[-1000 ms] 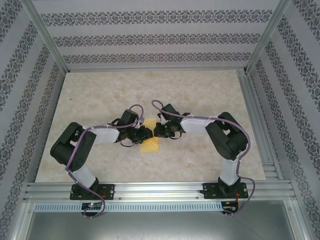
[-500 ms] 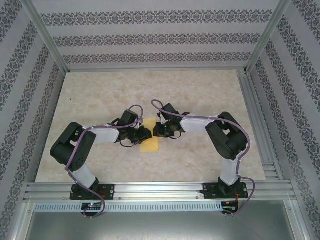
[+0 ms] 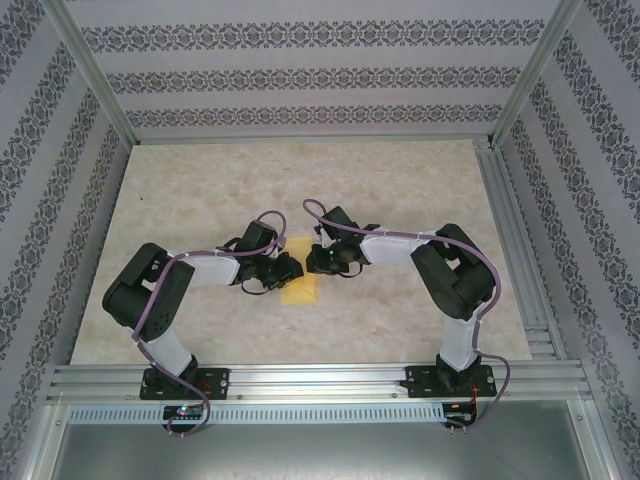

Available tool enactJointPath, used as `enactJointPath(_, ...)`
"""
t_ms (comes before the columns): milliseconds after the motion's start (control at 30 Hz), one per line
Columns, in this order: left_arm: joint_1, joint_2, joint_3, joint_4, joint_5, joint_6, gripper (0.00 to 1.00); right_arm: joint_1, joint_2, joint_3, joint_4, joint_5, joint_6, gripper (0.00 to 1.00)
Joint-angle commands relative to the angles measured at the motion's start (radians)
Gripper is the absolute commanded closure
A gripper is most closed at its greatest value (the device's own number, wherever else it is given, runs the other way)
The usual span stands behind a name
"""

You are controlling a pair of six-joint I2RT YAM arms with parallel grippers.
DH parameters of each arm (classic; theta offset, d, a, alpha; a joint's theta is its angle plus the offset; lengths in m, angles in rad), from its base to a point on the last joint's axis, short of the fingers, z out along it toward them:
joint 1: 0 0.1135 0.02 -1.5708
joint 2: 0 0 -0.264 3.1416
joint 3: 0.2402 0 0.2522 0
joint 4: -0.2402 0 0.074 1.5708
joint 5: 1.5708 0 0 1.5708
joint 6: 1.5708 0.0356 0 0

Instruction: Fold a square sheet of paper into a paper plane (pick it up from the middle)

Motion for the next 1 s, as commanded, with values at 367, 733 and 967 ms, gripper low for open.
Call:
enactJointPath(367,-0.006,0.011,-0.001,0.004,-0.007,-0.019,0.80,0.010,0.022,0.039,-0.017,0.038,-0.021,0.93)
enactJointPath(733,-0.005,-0.058,0.012,0.020,0.029,-0.020,0.74,0.012,0.058,0.059,-0.058,0.080,-0.021,0.95)
enactJointPath(967,-0.015,-0.067,0.007,0.046,0.065,-0.029,0.72,0.012,0.072,0.067,-0.070,0.082,-0.013,0.95)
